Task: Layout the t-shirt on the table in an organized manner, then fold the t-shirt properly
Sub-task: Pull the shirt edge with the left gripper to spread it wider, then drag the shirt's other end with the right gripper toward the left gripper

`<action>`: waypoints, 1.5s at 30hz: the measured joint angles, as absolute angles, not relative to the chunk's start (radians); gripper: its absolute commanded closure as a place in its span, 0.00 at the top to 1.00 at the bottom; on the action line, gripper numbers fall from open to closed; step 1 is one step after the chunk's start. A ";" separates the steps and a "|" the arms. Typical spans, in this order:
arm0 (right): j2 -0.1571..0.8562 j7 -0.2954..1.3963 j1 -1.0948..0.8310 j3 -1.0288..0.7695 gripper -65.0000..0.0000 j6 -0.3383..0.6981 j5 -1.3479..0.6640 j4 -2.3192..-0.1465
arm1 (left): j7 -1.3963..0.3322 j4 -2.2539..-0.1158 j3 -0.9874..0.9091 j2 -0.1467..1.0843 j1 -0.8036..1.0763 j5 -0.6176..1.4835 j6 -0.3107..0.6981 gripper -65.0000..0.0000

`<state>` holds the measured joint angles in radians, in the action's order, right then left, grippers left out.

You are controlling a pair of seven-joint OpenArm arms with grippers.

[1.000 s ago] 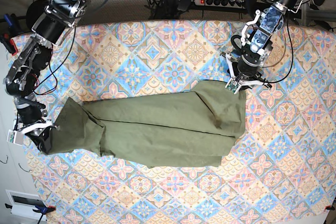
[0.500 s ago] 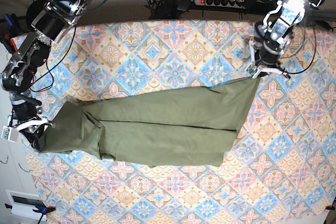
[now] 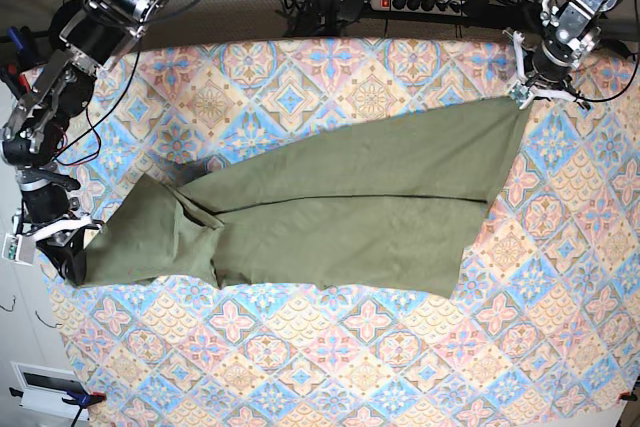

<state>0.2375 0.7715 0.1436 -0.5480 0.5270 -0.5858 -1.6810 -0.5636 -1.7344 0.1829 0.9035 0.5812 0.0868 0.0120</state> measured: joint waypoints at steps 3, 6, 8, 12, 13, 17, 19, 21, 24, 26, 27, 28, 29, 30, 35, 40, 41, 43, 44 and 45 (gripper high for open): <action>0.238 0.767 0.123 -0.547 0.01 0.526 -0.589 -1.706 | -0.575 -1.793 0.078 0.897 0.579 0.258 0.010 0.00; 0.238 0.777 0.095 -0.549 0.01 0.523 -0.583 -1.721 | -0.557 -1.846 -0.007 0.903 0.564 0.432 -0.001 0.00; 0.237 0.781 0.091 -0.548 0.01 0.522 -0.583 -1.735 | -0.566 -1.867 -0.047 0.901 0.564 0.548 -0.001 0.03; 0.238 0.770 0.056 -0.547 0.01 0.527 -0.588 -1.769 | -0.599 -1.871 -0.108 0.858 0.522 0.757 -0.004 0.28; 0.238 0.773 0.049 -0.547 0.01 0.527 -0.587 -1.771 | -0.630 -1.871 -0.111 0.846 0.486 0.784 -0.014 0.35; 0.238 0.773 0.041 -0.548 0.01 0.524 -0.584 -1.782 | -0.778 -1.876 -0.114 0.797 0.342 0.881 -0.004 0.52; 0.238 0.771 0.044 -0.548 0.01 0.528 -0.588 -1.784 | -0.832 -1.876 -0.113 0.767 0.306 0.892 -0.004 0.51; 0.238 0.771 0.044 -0.548 0.01 0.525 -0.587 -1.784 | -0.849 -1.876 -0.113 0.751 0.299 0.891 -0.004 0.47; 0.238 0.772 0.046 -0.548 0.01 0.527 -0.585 -1.781 | -0.849 -1.876 -0.113 0.746 0.299 0.891 -0.004 0.35; 0.238 0.766 0.050 -0.545 0.01 0.527 -0.591 -1.758 | -0.848 -1.876 -0.113 0.746 0.300 0.889 -0.004 0.25; 0.239 0.759 0.052 -0.543 0.01 0.527 -0.593 -1.739 | -0.847 -1.876 -0.110 0.746 0.300 0.888 -0.004 0.22; 0.237 0.765 0.057 -0.541 0.01 0.526 -0.590 -1.720 | -0.846 -1.876 -0.107 0.746 0.301 0.888 -0.004 0.22; 0.236 0.785 0.072 -0.531 0.01 0.525 -0.582 -1.698 | -0.846 -1.876 -0.100 0.748 0.302 0.888 -0.004 0.22; 0.236 0.790 0.094 -0.512 0.01 0.522 -0.574 -1.673 | -0.839 -1.876 -0.088 0.752 0.308 0.883 -0.004 0.22; 0.235 0.755 0.250 -0.451 0.02 0.535 -0.594 -1.519 | -0.844 -1.894 -0.066 0.745 0.366 0.728 -0.006 0.22; 0.234 0.772 0.386 -0.458 0.02 0.458 -0.570 -1.291 | -0.833 -1.938 0.039 0.743 0.376 0.584 0.009 0.22; 0.239 0.767 0.435 -0.459 0.02 0.460 -0.574 -1.224 | -0.836 -1.939 0.059 0.742 0.377 0.555 0.007 0.22; 0.238 0.736 0.532 -0.457 0.03 0.461 -0.574 -1.108 | -0.843 -1.937 0.075 0.745 0.382 0.519 0.000 0.22; 0.238 0.702 0.571 -0.456 0.05 0.461 -0.581 -1.057 | -0.843 -1.937 0.080 0.746 0.381 0.515 0.000 0.22; 0.236 0.672 0.604 -0.455 0.07 0.460 -0.586 -1.017 | -0.841 -1.937 0.081 0.741 0.377 0.515 0.000 0.22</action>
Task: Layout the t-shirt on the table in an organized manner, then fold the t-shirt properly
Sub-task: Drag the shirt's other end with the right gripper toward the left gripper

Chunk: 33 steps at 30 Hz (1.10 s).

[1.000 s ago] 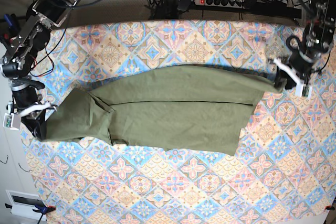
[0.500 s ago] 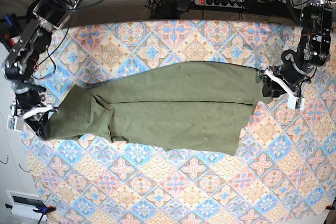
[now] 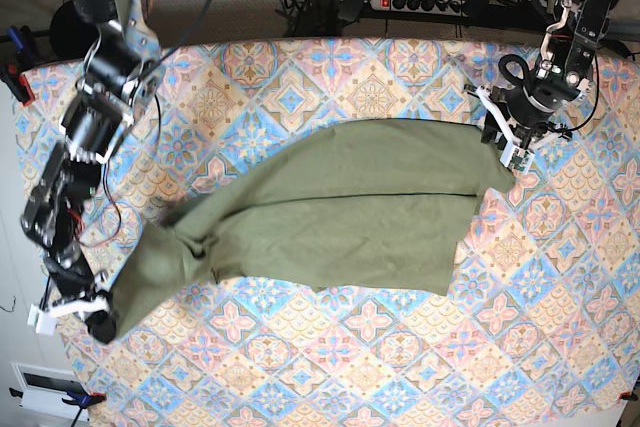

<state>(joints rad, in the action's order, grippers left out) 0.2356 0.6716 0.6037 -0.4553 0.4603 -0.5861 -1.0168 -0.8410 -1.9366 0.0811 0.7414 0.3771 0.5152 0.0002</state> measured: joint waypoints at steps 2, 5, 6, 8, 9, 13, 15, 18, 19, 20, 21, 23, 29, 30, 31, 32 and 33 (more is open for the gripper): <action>0.233 0.634 0.640 -0.454 0.11 0.463 -0.592 -0.956 | -0.839 -1.937 0.081 0.725 0.374 0.513 0.000 0.22; 0.235 0.625 0.656 -0.441 0.20 0.455 -0.579 -0.910 | -0.838 -1.937 0.084 0.720 0.380 0.515 0.001 0.22; 0.245 0.623 0.655 -0.405 0.24 0.437 -0.578 -0.910 | -0.838 -1.937 0.084 0.718 0.380 0.515 0.001 0.22; 0.257 0.624 0.660 -0.265 0.29 0.430 -0.572 -0.938 | -0.838 -1.937 0.084 0.718 0.379 0.514 0.000 0.22; 0.260 0.619 0.663 -0.181 0.31 0.433 -0.569 -0.967 | -0.838 -1.937 0.084 0.719 0.378 0.513 0.000 0.22; 0.228 0.601 0.696 0.145 0.32 0.469 -0.598 -1.061 | -0.835 -1.937 0.084 0.717 0.379 0.513 0.001 0.22; 0.210 0.613 0.683 0.206 0.32 0.489 -0.603 -1.090 | -0.838 -1.937 0.084 0.719 0.379 0.511 0.000 0.22; 0.221 0.640 0.654 0.164 0.32 0.473 -0.583 -1.116 | -0.838 -1.937 0.084 0.721 0.379 0.508 -0.003 0.22; 0.239 0.639 0.648 0.127 0.32 0.466 -0.583 -1.119 | -0.838 -1.937 0.084 0.719 0.379 0.508 -0.003 0.22; 0.253 0.618 0.635 0.076 0.32 0.455 -0.585 -1.126 | -0.837 -1.937 0.084 0.718 0.379 0.511 0.005 0.22; 0.258 0.595 0.613 0.033 0.32 0.447 -0.588 -1.134 | -0.837 -1.937 0.084 0.717 0.379 0.512 0.004 0.22; 0.271 0.609 0.558 -0.020 0.32 0.445 -0.591 -1.142 | -0.838 -1.937 0.084 0.718 0.379 0.511 0.000 0.22; 0.258 0.765 0.422 -0.031 0.32 0.467 -0.582 -1.125 | -0.837 -1.937 0.084 0.703 0.377 0.511 0.000 0.22; 0.261 0.758 0.416 -0.032 0.32 0.465 -0.583 -1.126 | -0.838 -1.937 0.084 0.704 0.377 0.511 0.000 0.22; 0.267 0.746 0.410 -0.035 0.32 0.459 -0.584 -1.129 | -0.838 -1.937 0.084 0.703 0.380 0.511 0.000 0.22; 0.272 0.740 0.400 -0.040 0.32 0.459 -0.585 -1.133 | -0.838 -1.937 0.084 0.701 0.379 0.511 0.000 0.22; 0.276 0.732 0.389 -0.043 0.32 0.458 -0.584 -1.133 | -0.838 -1.937 0.084 0.699 0.379 0.511 0.000 0.22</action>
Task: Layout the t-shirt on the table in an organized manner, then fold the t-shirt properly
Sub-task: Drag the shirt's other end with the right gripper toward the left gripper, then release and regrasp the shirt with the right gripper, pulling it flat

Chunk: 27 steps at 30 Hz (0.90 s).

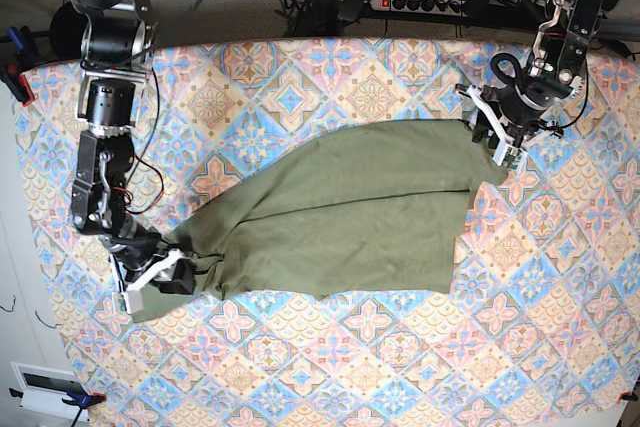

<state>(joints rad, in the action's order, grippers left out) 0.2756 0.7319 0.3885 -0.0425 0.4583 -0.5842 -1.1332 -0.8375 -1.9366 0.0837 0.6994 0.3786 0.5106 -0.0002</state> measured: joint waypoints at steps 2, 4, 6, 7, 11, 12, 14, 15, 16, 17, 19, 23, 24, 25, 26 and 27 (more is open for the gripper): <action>0.276 0.730 0.360 -0.046 0.32 0.459 -0.584 -1.124 | -0.838 -1.937 0.084 0.698 0.377 0.511 0.000 0.22; 0.262 0.717 0.331 -0.071 0.32 0.461 -0.581 -1.119 | -0.838 -1.937 0.084 0.699 0.379 0.511 0.000 0.22; 0.258 0.702 0.321 -0.103 0.32 0.464 -0.577 -1.098 | -0.838 -1.937 0.084 0.699 0.377 0.513 0.003 0.22; 0.261 0.695 0.326 -0.126 0.32 0.464 -0.560 -1.080 | -0.838 -1.937 0.084 0.699 0.377 0.511 -0.001 0.22; 0.268 0.682 0.337 -0.220 0.32 0.459 -0.427 -1.029 | -0.838 -1.937 0.084 0.699 0.377 0.512 0.001 0.22; 0.266 0.685 0.334 -0.240 0.32 0.459 -0.393 -1.027 | -0.838 -1.937 0.084 0.698 0.377 0.511 0.000 0.22; 0.265 0.686 0.329 -0.273 0.32 0.459 -0.358 -1.017 | -0.838 -1.937 0.084 0.699 0.379 0.511 0.000 0.22; 0.264 0.686 0.329 -0.282 0.32 0.459 -0.340 -1.016 | -0.838 -1.937 0.084 0.699 0.379 0.511 0.000 0.22; 0.265 0.686 0.329 -0.284 0.32 0.458 -0.337 -1.016 | -0.838 -1.937 0.084 0.699 0.379 0.512 0.000 0.22; 0.265 0.685 0.330 -0.284 0.32 0.459 -0.337 -1.016 | -0.838 -1.937 0.084 0.699 0.379 0.511 0.000 0.22; 0.264 0.684 0.332 -0.284 0.32 0.459 -0.340 -1.016 | -0.838 -1.937 0.084 0.699 0.377 0.511 0.000 0.22; 0.264 0.685 0.332 -0.284 0.32 0.459 -0.340 -1.016 | -0.838 -1.937 0.084 0.699 0.377 0.511 0.000 0.22; 0.264 0.685 0.332 -0.284 0.32 0.459 -0.340 -1.016 | -0.838 -1.937 0.084 0.699 0.377 0.511 0.000 0.22; 0.264 0.685 0.332 -0.284 0.32 0.459 -0.340 -1.016 | -0.838 -1.937 0.084 0.699 0.377 0.511 0.000 0.22; 0.263 0.685 0.333 -0.283 0.32 0.459 -0.340 -1.015 | -0.838 -1.937 0.084 0.699 0.377 0.511 0.000 0.22; 0.263 0.684 0.335 -0.283 0.32 0.459 -0.340 -1.008 | -0.838 -1.937 0.084 0.699 0.376 0.511 0.000 0.22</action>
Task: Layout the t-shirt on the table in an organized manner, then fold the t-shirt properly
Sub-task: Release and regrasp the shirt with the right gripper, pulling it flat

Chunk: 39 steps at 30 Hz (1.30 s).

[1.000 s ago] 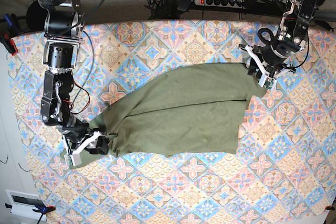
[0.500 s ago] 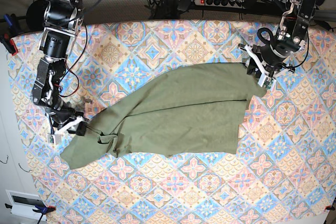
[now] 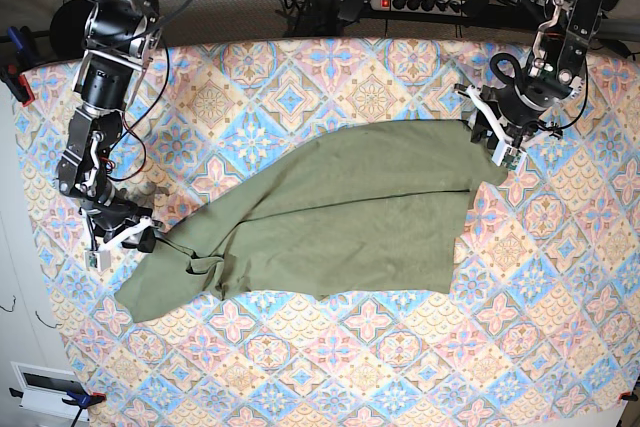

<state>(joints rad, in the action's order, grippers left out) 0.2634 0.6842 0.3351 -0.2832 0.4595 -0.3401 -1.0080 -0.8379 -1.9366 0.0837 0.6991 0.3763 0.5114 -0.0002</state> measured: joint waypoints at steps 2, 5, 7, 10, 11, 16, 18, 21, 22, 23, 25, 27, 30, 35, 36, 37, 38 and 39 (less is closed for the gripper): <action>0.263 0.679 0.343 -0.283 0.32 0.459 -0.344 -0.975 | -0.838 -1.937 0.084 0.701 0.377 0.511 0.000 0.22; 0.258 0.683 0.348 -0.284 0.32 0.459 -0.340 -0.928 | -0.838 -1.937 0.084 0.702 0.376 0.511 0.000 0.22; 0.242 0.686 0.369 -0.284 0.32 0.451 -0.325 -0.906 | -0.838 -1.937 0.084 0.702 0.377 0.511 0.000 0.22; 0.232 0.641 0.398 -0.281 0.32 0.462 -0.348 -0.905 | -0.838 -1.937 0.084 0.702 0.377 0.511 0.000 0.22; 0.233 0.638 0.402 -0.281 0.32 0.468 -0.348 -0.907 | -0.838 -1.937 0.084 0.702 0.376 0.511 0.000 0.22; 0.239 0.649 0.384 -0.283 0.32 0.459 -0.339 -0.909 | -0.838 -1.937 0.084 0.704 0.376 0.512 0.000 0.22; 0.233 0.654 0.382 -0.283 0.32 0.459 -0.337 -0.907 | -0.838 -1.937 0.084 0.704 0.376 0.511 0.000 0.22; 0.215 0.647 0.395 -0.282 0.32 0.463 -0.340 -0.908 | -0.812 -1.937 0.084 0.704 0.376 0.511 0.000 0.22; 0.212 0.646 0.397 -0.281 0.32 0.465 -0.342 -0.908 | -0.800 -1.937 0.084 0.704 0.376 0.511 0.000 0.22; 0.209 0.646 0.399 -0.281 0.32 0.467 -0.342 -0.908 | -0.800 -1.937 0.084 0.704 0.376 0.511 0.000 0.22; 0.204 0.648 0.404 -0.282 0.32 0.456 -0.339 -0.908 | -0.799 -1.937 0.084 0.704 0.377 0.511 0.000 0.22; 0.201 0.651 0.407 -0.282 0.32 0.461 -0.337 -0.908 | -0.799 -1.937 0.084 0.704 0.377 0.511 0.000 0.22; 0.199 0.647 0.413 -0.282 0.31 0.461 -0.339 -0.908 | -0.796 -1.937 0.084 0.704 0.377 0.510 0.000 0.22; 0.159 0.645 0.411 -0.282 0.02 0.459 -0.338 -0.908 | -0.796 -1.937 0.084 0.704 0.377 0.508 0.000 0.22; 0.150 0.649 0.415 -0.282 0.01 0.471 -0.337 -0.910 | -0.796 -1.937 0.084 0.704 0.376 0.508 0.000 0.22; 0.141 0.654 0.427 -0.281 0.02 0.519 -0.333 -0.909 | -0.796 -1.937 0.084 0.705 0.376 0.508 0.000 0.22; 0.136 0.658 0.442 -0.273 0.02 0.556 -0.322 -0.909 | -0.796 -1.937 0.084 0.705 0.374 0.508 0.000 0.22; 0.133 0.658 0.458 -0.262 0.02 0.601 -0.321 -0.909 | -0.796 -1.937 0.084 0.705 0.374 0.508 0.000 0.22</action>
<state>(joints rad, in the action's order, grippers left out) 0.1329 0.6582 0.4580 -0.2615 0.6006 -0.3214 -0.9089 -0.7959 -1.9366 0.0837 0.7052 0.3740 0.5076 -0.0002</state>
